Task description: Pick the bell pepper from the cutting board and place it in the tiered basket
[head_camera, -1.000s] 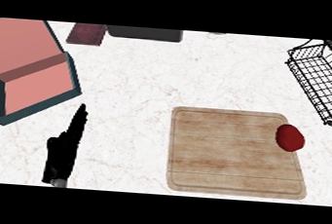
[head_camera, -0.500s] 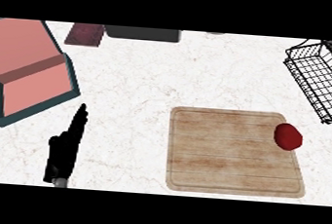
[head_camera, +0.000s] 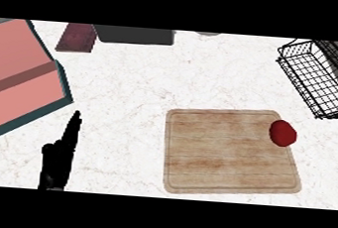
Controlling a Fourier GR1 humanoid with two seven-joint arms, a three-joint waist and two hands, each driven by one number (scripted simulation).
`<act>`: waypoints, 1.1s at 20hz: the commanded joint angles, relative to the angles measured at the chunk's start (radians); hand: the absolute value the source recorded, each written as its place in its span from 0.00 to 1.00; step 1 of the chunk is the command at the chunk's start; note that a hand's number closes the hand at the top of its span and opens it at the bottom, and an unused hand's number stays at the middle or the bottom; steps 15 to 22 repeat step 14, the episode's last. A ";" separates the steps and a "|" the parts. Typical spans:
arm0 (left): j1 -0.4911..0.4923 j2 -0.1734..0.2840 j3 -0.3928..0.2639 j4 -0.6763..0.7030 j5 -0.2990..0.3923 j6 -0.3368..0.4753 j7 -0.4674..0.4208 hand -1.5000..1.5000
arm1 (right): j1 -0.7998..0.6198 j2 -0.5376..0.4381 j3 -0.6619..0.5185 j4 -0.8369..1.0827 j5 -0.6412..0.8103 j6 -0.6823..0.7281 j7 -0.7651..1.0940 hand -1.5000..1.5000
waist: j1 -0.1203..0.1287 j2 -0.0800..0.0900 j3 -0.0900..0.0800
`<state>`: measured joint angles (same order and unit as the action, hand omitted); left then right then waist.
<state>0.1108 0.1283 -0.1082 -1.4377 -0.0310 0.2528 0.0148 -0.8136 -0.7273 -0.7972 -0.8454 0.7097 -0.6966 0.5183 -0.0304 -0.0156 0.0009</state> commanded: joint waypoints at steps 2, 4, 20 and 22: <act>0.030 0.021 0.047 0.032 0.035 -0.017 -0.006 0.50 | 0.163 -0.020 -0.052 -0.239 -0.036 0.089 0.111 0.00 | -0.052 -0.013 -0.006; 0.025 0.019 0.044 0.007 0.031 -0.007 0.020 0.50 | 0.263 0.000 -0.083 -0.358 -0.072 0.151 0.136 0.00 | -0.056 -0.012 -0.005; 0.092 -0.004 0.037 0.004 0.029 0.002 -0.024 0.50 | 0.654 0.071 -0.351 -0.863 -0.349 0.511 0.232 0.00 | -0.092 -0.014 -0.003; 0.092 -0.004 0.037 0.004 0.029 0.002 -0.024 0.50 | 0.654 0.071 -0.351 -0.863 -0.349 0.511 0.232 0.00 | -0.092 -0.014 -0.003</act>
